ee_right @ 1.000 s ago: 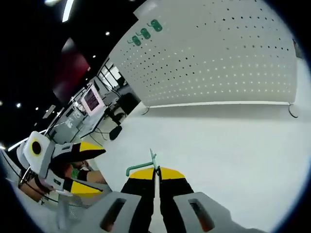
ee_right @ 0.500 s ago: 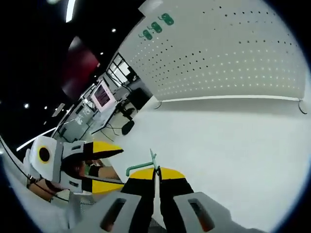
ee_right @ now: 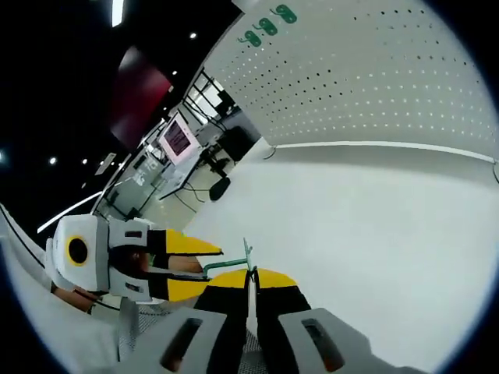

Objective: Insert the hook assembly into the mounting plate slot until the hook locks in place.

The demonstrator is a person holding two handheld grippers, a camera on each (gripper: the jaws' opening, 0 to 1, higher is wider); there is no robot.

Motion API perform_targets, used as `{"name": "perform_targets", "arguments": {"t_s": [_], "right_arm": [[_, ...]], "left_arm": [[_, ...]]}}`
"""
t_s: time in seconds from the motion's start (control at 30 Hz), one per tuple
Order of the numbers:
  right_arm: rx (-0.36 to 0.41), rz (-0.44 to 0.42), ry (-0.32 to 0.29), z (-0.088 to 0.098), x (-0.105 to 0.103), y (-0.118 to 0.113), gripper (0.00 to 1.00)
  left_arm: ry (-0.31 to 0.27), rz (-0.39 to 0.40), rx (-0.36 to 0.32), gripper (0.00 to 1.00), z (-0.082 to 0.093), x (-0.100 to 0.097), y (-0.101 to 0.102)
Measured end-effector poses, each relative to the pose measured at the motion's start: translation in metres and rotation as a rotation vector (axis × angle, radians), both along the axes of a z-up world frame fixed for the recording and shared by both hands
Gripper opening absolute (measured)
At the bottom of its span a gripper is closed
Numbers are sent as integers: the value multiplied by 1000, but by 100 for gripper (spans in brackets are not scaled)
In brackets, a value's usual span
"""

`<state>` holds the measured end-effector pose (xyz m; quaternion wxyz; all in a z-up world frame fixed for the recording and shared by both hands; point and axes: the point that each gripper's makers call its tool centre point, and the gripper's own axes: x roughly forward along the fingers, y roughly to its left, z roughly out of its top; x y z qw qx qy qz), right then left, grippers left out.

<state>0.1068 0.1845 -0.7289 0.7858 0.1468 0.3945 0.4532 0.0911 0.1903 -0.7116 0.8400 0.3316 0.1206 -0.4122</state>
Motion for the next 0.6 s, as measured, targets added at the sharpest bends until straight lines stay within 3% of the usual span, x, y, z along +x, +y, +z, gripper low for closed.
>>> {"name": "perform_targets", "arguments": {"t_s": [0.6], "right_arm": [[-19,60,106,-6,-11,0,1]], "left_arm": [[-96,-92,177,4,-10,-6,-2]]}}
